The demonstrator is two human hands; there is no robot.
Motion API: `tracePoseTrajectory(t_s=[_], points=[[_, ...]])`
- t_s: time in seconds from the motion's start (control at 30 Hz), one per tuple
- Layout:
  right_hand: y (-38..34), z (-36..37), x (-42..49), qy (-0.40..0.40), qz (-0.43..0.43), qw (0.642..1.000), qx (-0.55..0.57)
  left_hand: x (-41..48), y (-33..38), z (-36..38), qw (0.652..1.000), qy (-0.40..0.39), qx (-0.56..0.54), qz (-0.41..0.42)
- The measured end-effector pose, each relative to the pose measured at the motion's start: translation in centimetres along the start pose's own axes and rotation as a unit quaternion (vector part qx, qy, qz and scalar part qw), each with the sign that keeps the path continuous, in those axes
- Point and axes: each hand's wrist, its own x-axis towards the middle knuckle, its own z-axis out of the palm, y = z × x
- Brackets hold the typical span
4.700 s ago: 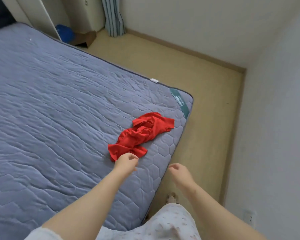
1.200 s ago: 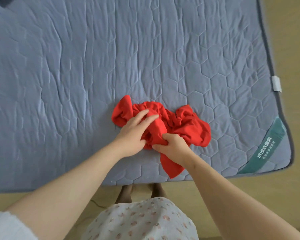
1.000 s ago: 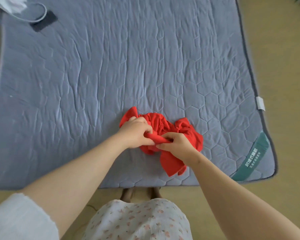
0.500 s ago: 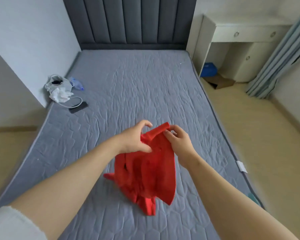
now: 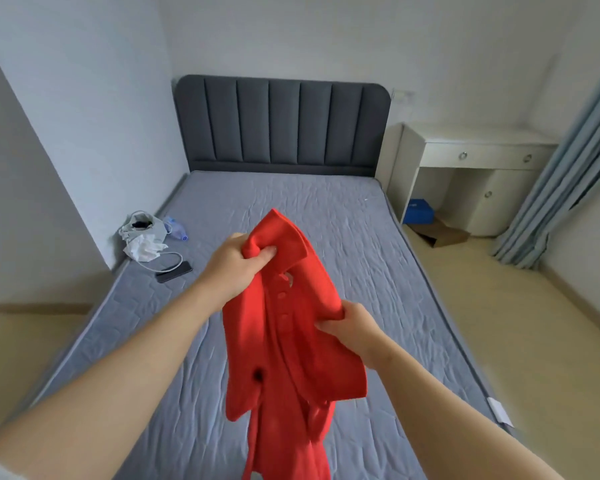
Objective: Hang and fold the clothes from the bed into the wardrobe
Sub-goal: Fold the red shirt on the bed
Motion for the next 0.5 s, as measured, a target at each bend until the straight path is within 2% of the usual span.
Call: tracePoseTrajectory(t_s=[0.1,0.2,0.3,0.4,0.5], points=[[-2.2,-0.8,0.9,0.084,0.045,0.981,0.169,0.0,-0.4,-0.5,0.997,0.013,0.075,0.012],[-4.5,-1.7,1.7,0.097,0.116,0.922,0.355,-0.5,-1.5,0.0,0.994,-0.004,0.106,-0.005],[-6.0,-1.8,2.1,0.078,0.162,0.859,0.479,-1.3,-2.3,1.1,0.999,-0.030,0.023,-0.036],[-7.1,-1.1,2.2,0.066,0.177,0.826,0.532,-2.1,-2.8,2.0,0.992,-0.063,-0.098,-0.048],[-8.2,-0.2,1.8,0.065,0.182,0.796,0.573,-2.4,-3.2,2.6,0.984,-0.118,-0.130,-0.042]])
